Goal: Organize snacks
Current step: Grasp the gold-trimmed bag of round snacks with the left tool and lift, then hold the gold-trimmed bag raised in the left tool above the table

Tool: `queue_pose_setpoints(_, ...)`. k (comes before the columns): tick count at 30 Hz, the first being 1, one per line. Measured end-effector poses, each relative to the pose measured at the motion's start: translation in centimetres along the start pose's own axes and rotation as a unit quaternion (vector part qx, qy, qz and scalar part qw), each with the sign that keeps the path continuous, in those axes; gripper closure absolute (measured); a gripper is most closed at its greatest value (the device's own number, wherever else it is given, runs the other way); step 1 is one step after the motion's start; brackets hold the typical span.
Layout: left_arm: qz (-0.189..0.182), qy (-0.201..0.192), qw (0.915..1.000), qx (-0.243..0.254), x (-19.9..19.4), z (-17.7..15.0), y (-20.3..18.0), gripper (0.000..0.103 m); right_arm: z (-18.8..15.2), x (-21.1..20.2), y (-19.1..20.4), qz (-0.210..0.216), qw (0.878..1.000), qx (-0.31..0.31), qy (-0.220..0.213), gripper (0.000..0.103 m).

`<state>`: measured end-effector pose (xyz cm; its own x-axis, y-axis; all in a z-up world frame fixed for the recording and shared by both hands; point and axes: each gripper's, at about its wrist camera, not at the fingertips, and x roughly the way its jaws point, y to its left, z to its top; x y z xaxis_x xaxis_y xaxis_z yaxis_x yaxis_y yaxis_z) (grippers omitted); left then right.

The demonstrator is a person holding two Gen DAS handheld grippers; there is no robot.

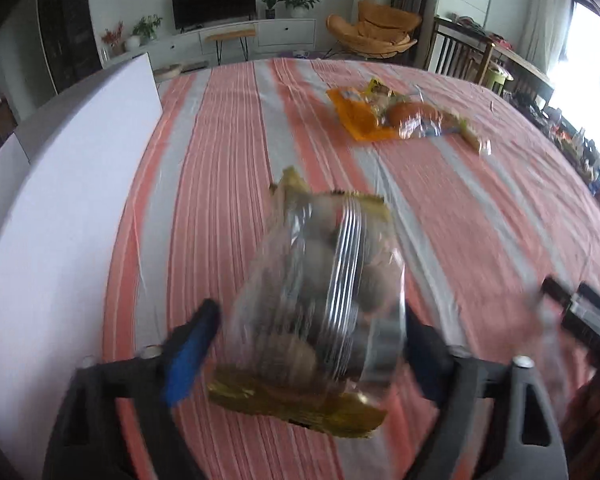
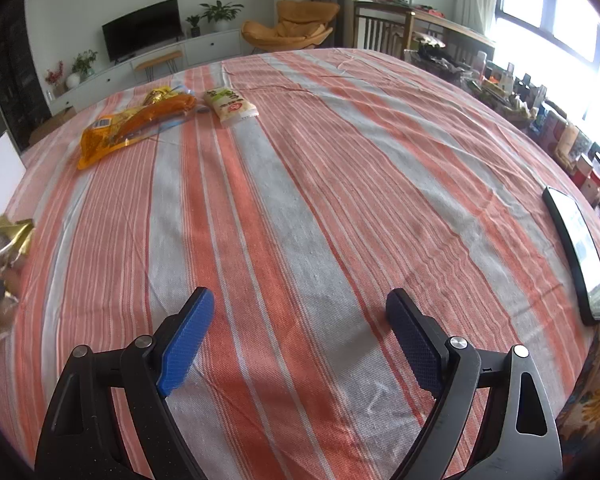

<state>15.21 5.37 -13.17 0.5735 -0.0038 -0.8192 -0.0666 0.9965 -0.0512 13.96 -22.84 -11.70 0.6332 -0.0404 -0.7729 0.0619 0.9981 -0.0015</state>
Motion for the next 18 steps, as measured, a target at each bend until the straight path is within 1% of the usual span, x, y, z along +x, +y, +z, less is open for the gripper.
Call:
queue_pose_setpoints(1, 0.0, 0.007, 0.9999, 0.007, 0.6, -0.4, -0.1, 0.005, 0.0, 0.0, 0.0, 0.0, 1.0, 0.0, 0.0, 0.013)
queue_pose_setpoints(2, 0.01, 0.014, 0.9997, 0.016, 1.4, -0.8, -0.2, 0.0, 0.0, 0.0, 0.0, 0.0, 1.0, 0.0, 0.0, 0.013)
queue_pose_setpoints(3, 0.014, -0.004, 0.9997, 0.017, 1.4, -1.0, -0.1, 0.0, 0.0, 0.0, 0.0, 0.0, 1.0, 0.0, 0.0, 0.013)
queue_pose_setpoints(4, 0.007, -0.007, 0.9999, 0.011, 1.4, -0.9, 0.2, 0.0, 0.0, 0.0, 0.0, 0.0, 1.0, 0.0, 0.0, 0.013)
queue_pose_setpoints(5, 0.009, -0.009, 0.9999, 0.008, 1.4, -0.7, 0.3, 0.0, 0.0, 0.0, 0.0, 0.001, 1.0, 0.001, 0.0, 0.013)
queue_pose_setpoints(11, 0.013, -0.009, 0.9999, 0.007, 1.8, -0.1, 0.1, 0.0, 0.0, 0.0, 0.0, 0.0, 1.0, 0.0, 0.0, 0.013)
queue_pose_setpoints(18, 0.012, -0.009, 0.9999, 0.007, 1.8, -0.2, 0.2, 0.0, 0.0, 0.0, 0.0, 0.0, 1.0, 0.0, 0.0, 0.013)
